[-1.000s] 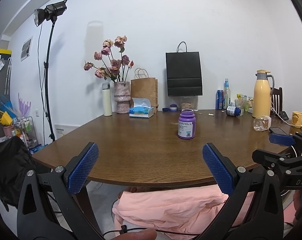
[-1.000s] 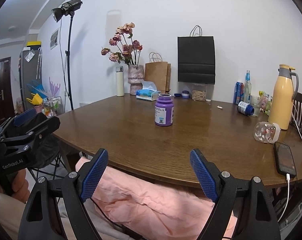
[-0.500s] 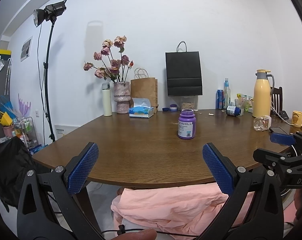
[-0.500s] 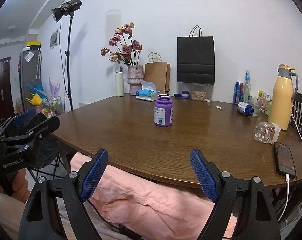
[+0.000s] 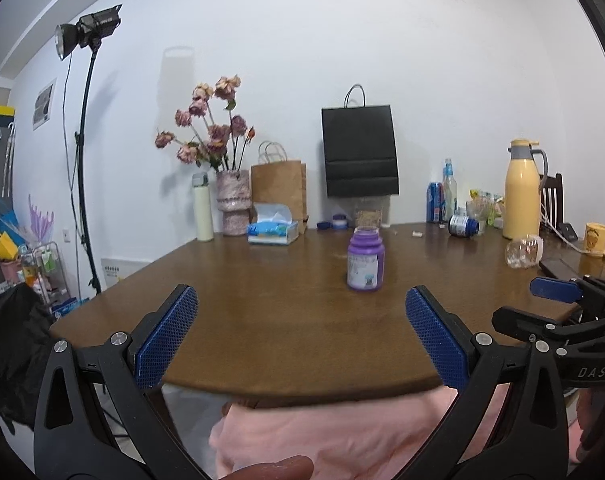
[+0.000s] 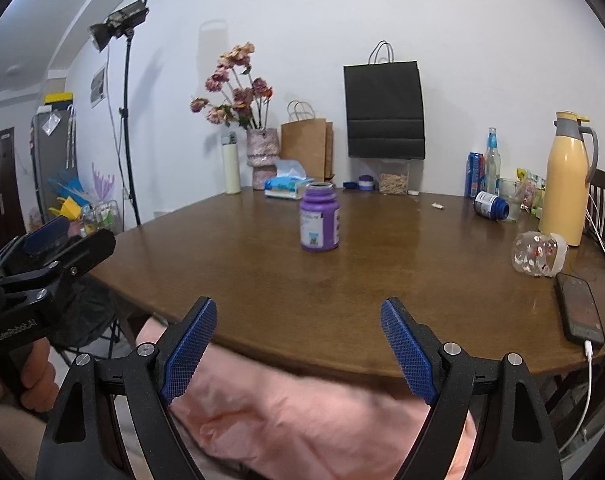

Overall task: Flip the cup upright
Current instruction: 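Reach the right tool to the lying blue-capped white bottle and grasp its body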

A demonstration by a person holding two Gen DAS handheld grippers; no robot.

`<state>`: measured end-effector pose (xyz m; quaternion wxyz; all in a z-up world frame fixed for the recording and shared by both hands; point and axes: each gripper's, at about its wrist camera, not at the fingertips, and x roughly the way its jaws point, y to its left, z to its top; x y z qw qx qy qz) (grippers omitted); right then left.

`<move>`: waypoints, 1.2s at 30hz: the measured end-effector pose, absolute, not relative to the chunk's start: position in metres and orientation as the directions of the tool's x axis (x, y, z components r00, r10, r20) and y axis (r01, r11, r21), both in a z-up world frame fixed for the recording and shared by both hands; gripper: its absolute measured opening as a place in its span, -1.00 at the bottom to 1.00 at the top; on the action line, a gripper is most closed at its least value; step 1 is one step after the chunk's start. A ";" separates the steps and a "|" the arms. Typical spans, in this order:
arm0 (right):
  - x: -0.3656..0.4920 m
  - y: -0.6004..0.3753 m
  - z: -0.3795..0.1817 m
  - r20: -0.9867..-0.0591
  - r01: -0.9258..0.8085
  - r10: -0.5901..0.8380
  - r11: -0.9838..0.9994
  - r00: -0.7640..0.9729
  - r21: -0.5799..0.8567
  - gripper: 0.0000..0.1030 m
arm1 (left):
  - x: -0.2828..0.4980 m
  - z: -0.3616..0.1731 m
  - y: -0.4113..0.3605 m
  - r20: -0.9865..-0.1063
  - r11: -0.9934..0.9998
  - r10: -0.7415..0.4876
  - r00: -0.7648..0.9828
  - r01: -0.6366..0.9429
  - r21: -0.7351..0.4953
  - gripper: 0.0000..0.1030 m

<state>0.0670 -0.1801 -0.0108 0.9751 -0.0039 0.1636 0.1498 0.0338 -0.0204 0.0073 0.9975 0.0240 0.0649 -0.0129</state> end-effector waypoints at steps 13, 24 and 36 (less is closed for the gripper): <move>0.176 -0.271 0.103 -0.287 -0.205 0.215 0.977 0.933 0.067 0.71 | 0.197 0.115 -0.106 -0.278 0.943 -0.319 0.906 0.333 0.001 1.00; 0.389 -0.395 0.179 -0.528 -0.143 0.209 0.976 0.823 0.162 0.71 | 0.419 0.158 -0.226 -0.583 0.847 -0.490 0.648 0.513 -0.140 1.00; 0.619 -0.484 0.060 -0.840 0.057 0.023 0.996 0.542 0.064 0.71 | 0.588 0.080 -0.279 -0.792 0.932 -0.351 0.500 0.265 -0.246 1.00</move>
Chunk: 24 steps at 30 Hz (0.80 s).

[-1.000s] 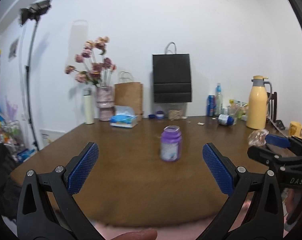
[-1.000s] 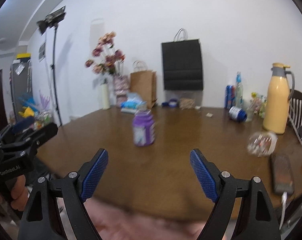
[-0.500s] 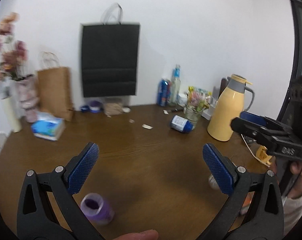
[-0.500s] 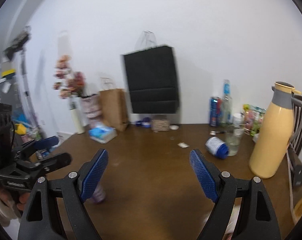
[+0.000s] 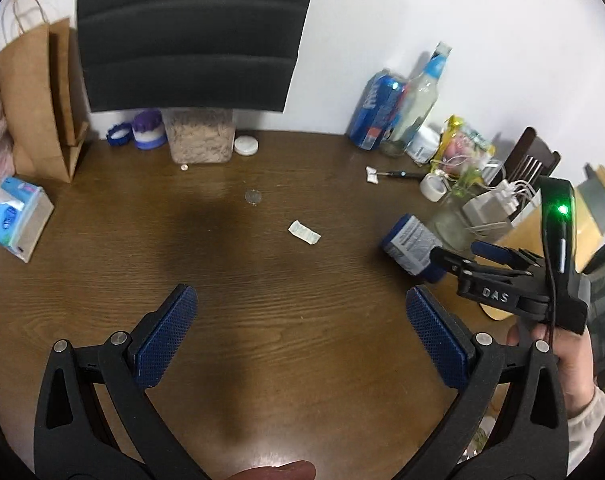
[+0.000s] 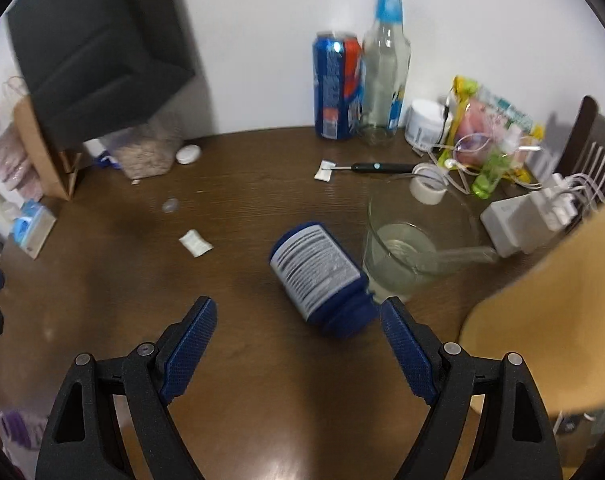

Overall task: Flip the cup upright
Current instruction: 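Reach the right tool to the lying blue-capped white bottle and grasp its body, then lift the blue-capped bottle with the right tool and set it down beside the left tool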

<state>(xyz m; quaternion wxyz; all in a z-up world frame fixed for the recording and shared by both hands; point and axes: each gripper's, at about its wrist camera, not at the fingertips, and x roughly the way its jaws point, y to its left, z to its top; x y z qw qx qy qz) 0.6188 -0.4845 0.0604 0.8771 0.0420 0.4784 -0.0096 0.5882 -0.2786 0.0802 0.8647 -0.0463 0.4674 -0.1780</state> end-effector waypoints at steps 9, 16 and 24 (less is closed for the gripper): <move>0.655 -0.476 0.012 -0.873 0.014 -0.024 1.000 0.488 -0.019 0.71 | 0.610 0.054 -0.292 -0.822 0.938 -0.332 0.463 0.253 -0.237 1.00; 0.657 -0.477 -0.005 -0.879 0.016 -0.007 1.000 0.477 0.001 0.34 | 0.610 0.049 -0.288 -0.834 0.940 -0.326 0.445 0.243 -0.238 1.00; 0.643 -0.456 -0.004 -0.880 -0.040 0.105 0.994 0.463 0.098 0.33 | 0.588 0.069 -0.270 -0.833 0.943 -0.317 0.453 0.243 -0.227 1.00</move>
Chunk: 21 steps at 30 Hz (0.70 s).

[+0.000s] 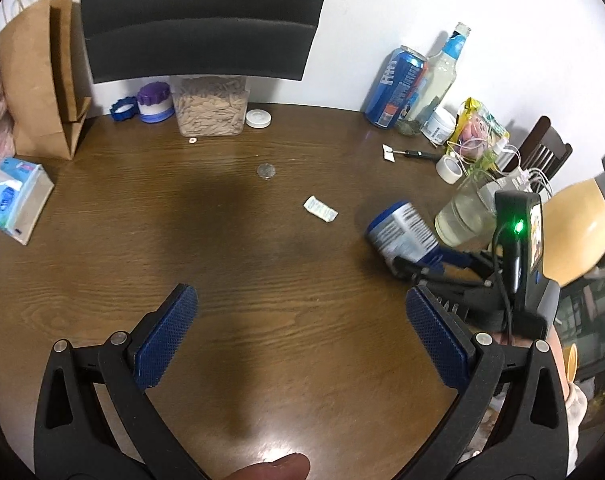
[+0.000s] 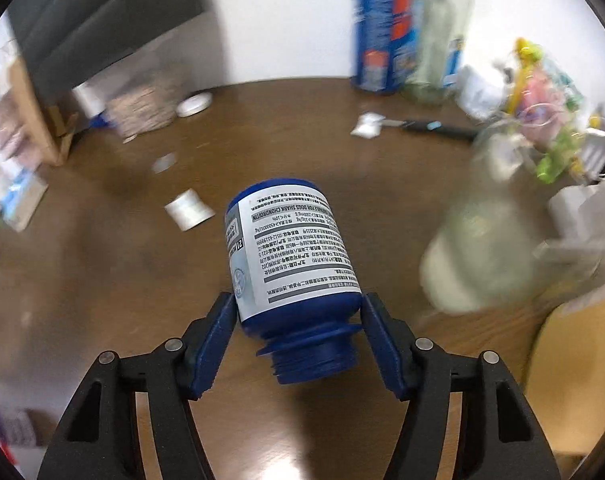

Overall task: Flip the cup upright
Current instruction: 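Lift the blue-capped bottle with the right tool and set it down beside the left tool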

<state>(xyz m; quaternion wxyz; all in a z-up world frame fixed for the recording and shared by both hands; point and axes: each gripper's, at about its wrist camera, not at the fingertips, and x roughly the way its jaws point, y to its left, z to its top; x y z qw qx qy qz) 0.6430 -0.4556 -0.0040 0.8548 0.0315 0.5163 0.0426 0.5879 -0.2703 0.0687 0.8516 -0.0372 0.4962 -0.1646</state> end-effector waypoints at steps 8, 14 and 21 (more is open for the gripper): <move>0.539 -0.346 -0.003 -0.910 -0.330 0.119 0.944 0.396 -0.020 0.33 | 0.506 0.105 -0.242 -0.805 0.927 -0.318 0.501 0.342 -0.154 1.00; 0.437 -0.308 -0.006 -0.891 -0.402 0.244 0.913 0.382 0.078 0.33 | 0.391 0.110 -0.195 -0.749 0.875 -0.407 0.522 0.459 -0.155 1.00; 0.341 -0.234 -0.010 -0.854 -0.512 0.337 0.853 0.396 0.100 0.33 | 0.275 0.052 -0.097 -0.681 0.887 -0.435 0.589 0.410 -0.212 1.00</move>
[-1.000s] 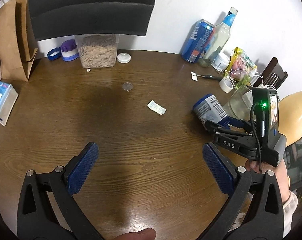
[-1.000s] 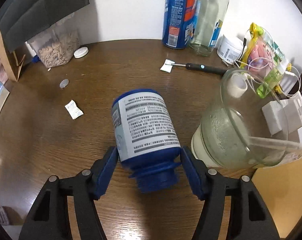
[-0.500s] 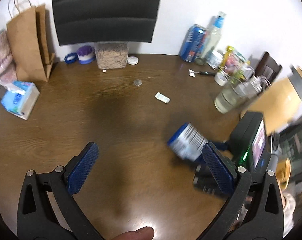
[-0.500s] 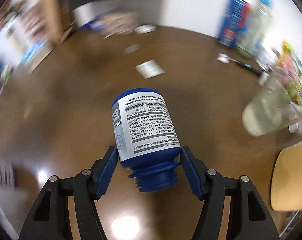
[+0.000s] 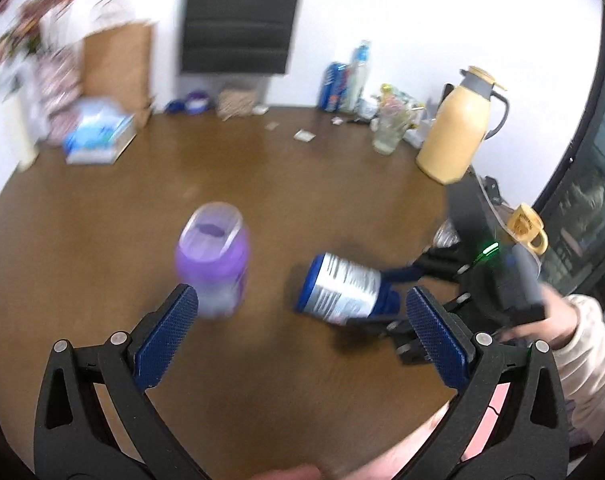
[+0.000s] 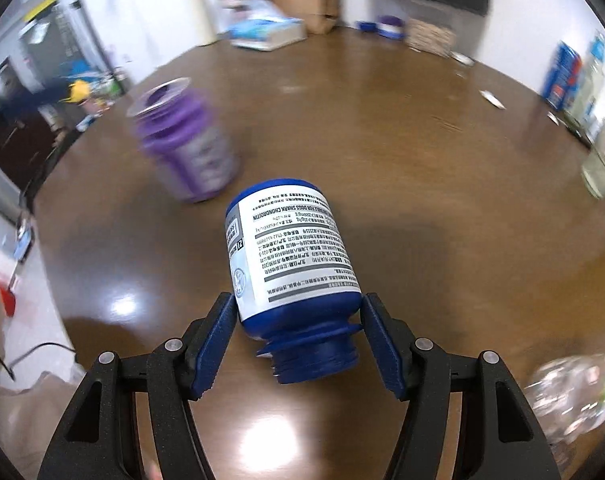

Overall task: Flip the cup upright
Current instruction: 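Lift the blue-capped bottle with the right tool and set it down beside the left tool, then grasp the blue-capped bottle body with the left tool and lift it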

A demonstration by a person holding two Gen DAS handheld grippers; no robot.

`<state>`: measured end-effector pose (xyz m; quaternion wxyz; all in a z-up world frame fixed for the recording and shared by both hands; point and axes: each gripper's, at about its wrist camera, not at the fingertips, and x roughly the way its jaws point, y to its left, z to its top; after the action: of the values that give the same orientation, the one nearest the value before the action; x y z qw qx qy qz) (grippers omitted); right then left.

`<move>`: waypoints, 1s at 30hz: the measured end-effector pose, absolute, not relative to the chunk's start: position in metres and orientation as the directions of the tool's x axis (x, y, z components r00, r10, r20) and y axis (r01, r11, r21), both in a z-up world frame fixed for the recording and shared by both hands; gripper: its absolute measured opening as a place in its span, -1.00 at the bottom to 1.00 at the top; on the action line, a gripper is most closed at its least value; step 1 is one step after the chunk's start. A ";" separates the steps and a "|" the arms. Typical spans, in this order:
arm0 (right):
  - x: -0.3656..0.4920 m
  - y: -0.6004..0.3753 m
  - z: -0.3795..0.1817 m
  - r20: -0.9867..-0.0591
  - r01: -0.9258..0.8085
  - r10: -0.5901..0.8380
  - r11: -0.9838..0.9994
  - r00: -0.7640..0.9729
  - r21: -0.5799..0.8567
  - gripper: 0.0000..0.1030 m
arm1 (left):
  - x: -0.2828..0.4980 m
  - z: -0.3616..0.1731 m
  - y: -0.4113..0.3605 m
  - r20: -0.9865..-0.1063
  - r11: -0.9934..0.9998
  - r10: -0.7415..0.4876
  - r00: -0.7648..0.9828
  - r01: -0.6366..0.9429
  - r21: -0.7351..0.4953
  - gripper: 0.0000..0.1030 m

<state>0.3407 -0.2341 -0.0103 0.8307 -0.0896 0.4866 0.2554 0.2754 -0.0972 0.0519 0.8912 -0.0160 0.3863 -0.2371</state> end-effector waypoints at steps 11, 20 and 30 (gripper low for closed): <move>0.288 -0.103 -0.022 -0.769 -0.735 0.484 0.678 0.418 0.027 0.34 | 0.287 0.011 -0.007 -0.669 0.894 -0.448 0.594 0.279 -0.351 0.82; 0.263 -0.101 -0.023 -0.741 -0.709 0.444 0.702 0.504 -0.061 0.42 | 0.294 -0.005 0.005 -0.679 0.889 -0.455 0.576 0.252 -0.382 0.05; 0.273 -0.153 -0.027 -0.678 -0.493 0.442 0.860 0.587 0.133 0.47 | 0.277 0.016 -0.010 -0.700 0.885 -0.464 0.542 0.311 -0.346 0.28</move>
<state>0.2734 -0.1526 -0.0269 0.8902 -0.0348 0.3707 0.2626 0.2774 -0.0096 0.0159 0.8735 -0.0905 0.4238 -0.2219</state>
